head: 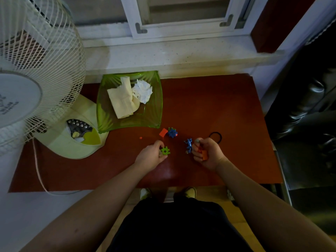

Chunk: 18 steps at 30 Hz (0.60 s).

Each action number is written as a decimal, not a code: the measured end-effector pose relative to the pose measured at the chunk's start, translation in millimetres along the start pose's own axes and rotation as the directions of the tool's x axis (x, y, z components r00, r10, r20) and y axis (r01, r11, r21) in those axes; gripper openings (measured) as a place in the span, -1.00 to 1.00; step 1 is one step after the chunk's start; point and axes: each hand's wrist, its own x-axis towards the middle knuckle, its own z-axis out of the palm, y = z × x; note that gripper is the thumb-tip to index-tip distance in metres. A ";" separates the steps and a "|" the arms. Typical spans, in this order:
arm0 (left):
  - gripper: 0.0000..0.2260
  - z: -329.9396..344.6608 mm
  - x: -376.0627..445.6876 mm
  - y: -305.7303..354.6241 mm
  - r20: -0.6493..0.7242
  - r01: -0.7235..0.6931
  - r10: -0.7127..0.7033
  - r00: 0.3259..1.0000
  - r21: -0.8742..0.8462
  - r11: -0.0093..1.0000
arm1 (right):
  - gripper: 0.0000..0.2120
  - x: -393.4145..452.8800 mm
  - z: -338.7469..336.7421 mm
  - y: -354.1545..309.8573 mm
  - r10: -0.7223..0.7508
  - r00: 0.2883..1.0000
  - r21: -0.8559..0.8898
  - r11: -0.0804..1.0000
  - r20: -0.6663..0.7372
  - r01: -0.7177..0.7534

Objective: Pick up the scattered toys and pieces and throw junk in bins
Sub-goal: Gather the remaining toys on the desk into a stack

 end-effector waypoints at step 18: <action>-0.68 -1.7 -9.0 -4.6 -0.025 0.033 -0.034 0.999 -0.050 0.998 | -0.79 5.0 26.8 2.6 -0.374 0.902 -0.943 0.321 -0.214 -0.090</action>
